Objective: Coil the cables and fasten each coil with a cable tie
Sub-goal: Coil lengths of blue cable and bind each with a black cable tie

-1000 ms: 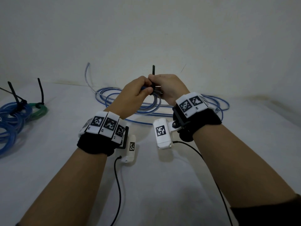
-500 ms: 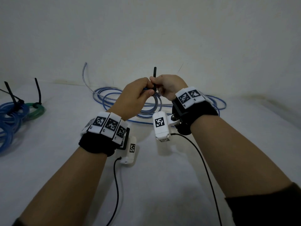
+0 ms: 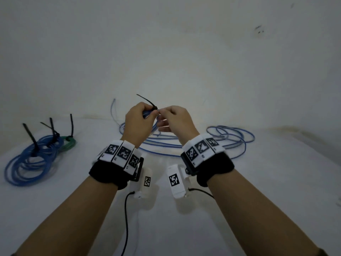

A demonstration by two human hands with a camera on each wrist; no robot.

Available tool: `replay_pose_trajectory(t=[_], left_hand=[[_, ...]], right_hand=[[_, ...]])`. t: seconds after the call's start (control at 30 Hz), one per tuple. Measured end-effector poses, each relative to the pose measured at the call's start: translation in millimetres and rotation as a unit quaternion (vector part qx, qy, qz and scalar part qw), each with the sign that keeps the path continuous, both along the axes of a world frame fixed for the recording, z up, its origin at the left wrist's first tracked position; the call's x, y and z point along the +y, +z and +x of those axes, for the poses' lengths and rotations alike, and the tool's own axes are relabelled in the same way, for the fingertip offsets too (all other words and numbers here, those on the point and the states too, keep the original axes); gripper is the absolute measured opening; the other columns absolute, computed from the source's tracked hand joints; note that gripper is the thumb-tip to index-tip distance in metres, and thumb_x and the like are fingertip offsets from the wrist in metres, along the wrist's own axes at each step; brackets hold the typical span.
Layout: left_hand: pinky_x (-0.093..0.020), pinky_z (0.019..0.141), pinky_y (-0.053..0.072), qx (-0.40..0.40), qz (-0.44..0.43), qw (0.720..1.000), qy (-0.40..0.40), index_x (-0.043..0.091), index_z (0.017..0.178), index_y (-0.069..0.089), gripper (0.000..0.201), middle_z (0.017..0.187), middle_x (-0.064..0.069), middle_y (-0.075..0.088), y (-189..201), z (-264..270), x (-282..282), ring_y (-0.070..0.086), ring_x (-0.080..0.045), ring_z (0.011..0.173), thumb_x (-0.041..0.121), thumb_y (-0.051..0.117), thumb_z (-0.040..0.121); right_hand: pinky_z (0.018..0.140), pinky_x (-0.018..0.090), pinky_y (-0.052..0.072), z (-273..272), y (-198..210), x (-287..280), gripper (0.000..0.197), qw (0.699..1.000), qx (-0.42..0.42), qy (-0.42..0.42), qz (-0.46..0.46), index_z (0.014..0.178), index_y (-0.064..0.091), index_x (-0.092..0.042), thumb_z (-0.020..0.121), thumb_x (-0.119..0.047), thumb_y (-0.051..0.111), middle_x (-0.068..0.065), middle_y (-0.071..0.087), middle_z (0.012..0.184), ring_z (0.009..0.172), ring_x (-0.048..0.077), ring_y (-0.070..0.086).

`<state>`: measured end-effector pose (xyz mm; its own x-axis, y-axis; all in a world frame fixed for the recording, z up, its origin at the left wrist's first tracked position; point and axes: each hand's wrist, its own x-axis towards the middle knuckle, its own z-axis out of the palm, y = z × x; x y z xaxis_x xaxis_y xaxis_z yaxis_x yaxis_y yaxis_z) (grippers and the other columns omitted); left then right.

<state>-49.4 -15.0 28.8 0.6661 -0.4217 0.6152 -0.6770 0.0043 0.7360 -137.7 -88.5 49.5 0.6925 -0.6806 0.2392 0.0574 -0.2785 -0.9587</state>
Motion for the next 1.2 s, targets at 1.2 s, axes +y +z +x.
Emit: replay_pose_trajectory(t=[1.2], left_hand=[[-0.028, 0.063, 0.055, 0.107, 0.399, 0.895, 0.169, 0.01, 0.087, 0.065, 0.006, 0.088, -0.012, 0.069, -34, 152, 274, 0.064, -0.02, 0.069, 0.004, 0.064, 0.084]], right_hand=[[0.087, 0.042, 0.054, 155, -67, 218, 0.003, 0.953, 0.231, 0.186, -0.064, 0.085, 0.062, -0.008, 0.083, -0.006, 0.061, 0.019, 0.066, 0.104, 0.094, 0.03, 0.065]])
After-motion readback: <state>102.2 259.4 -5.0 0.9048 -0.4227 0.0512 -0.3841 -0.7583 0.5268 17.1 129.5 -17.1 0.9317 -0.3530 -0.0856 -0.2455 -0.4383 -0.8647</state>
